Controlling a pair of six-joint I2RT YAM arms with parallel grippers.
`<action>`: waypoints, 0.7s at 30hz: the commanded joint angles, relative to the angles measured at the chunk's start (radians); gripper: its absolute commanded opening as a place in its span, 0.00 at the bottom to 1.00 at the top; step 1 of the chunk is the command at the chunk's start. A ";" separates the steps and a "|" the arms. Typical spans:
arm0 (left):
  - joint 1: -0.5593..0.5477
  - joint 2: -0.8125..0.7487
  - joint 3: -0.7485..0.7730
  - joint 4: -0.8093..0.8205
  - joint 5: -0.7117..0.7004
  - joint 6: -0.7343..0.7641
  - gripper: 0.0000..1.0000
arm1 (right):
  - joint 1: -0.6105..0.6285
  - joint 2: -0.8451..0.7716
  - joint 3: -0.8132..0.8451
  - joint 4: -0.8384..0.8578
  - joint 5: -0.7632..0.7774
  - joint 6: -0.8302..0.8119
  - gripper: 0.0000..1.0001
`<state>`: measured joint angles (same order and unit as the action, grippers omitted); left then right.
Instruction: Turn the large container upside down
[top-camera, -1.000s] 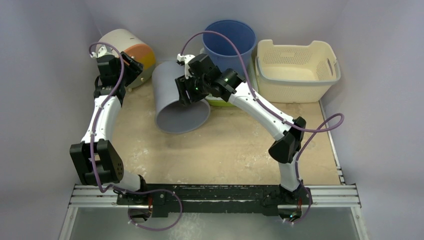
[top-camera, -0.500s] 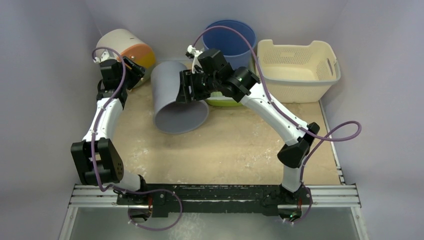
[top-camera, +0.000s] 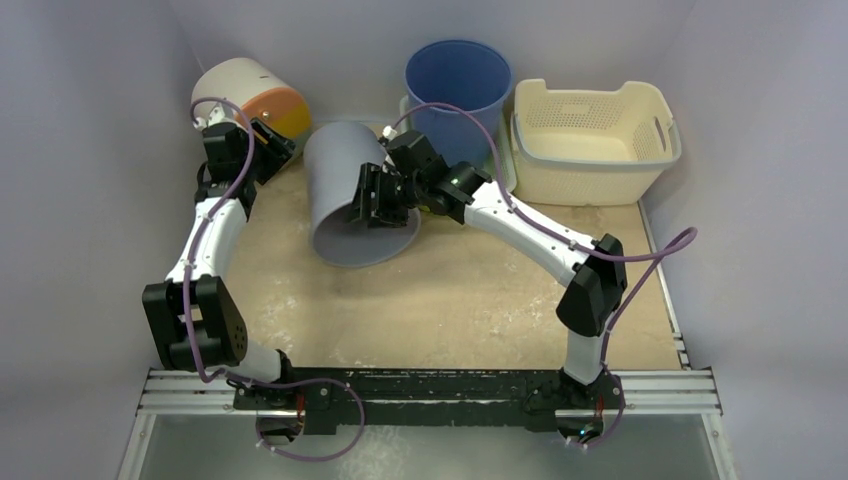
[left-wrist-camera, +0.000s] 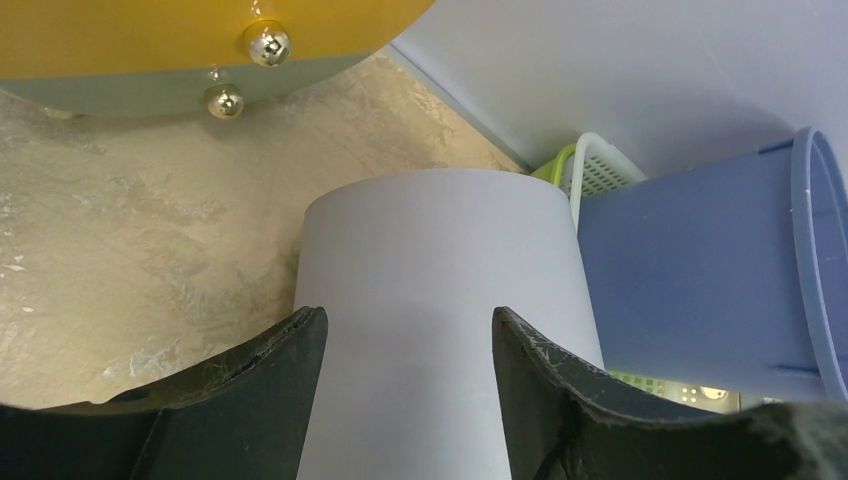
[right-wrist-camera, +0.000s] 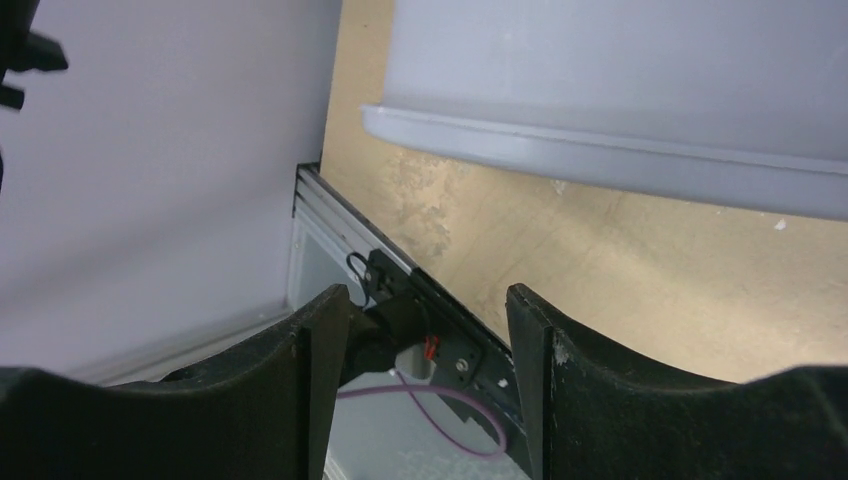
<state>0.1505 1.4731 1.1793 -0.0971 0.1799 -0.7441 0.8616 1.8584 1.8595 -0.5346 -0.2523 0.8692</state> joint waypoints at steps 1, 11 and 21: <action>0.008 -0.038 -0.004 0.012 0.034 0.043 0.60 | -0.004 -0.092 -0.064 0.209 0.062 0.166 0.61; 0.009 -0.046 0.019 -0.026 0.051 0.079 0.60 | 0.001 -0.120 -0.145 0.410 0.201 0.298 0.59; 0.008 -0.042 0.015 -0.018 0.063 0.077 0.60 | 0.033 -0.067 -0.059 0.316 0.220 0.356 0.56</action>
<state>0.1505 1.4689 1.1793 -0.1474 0.2245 -0.6872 0.8715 1.8065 1.7355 -0.2005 -0.0830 1.1889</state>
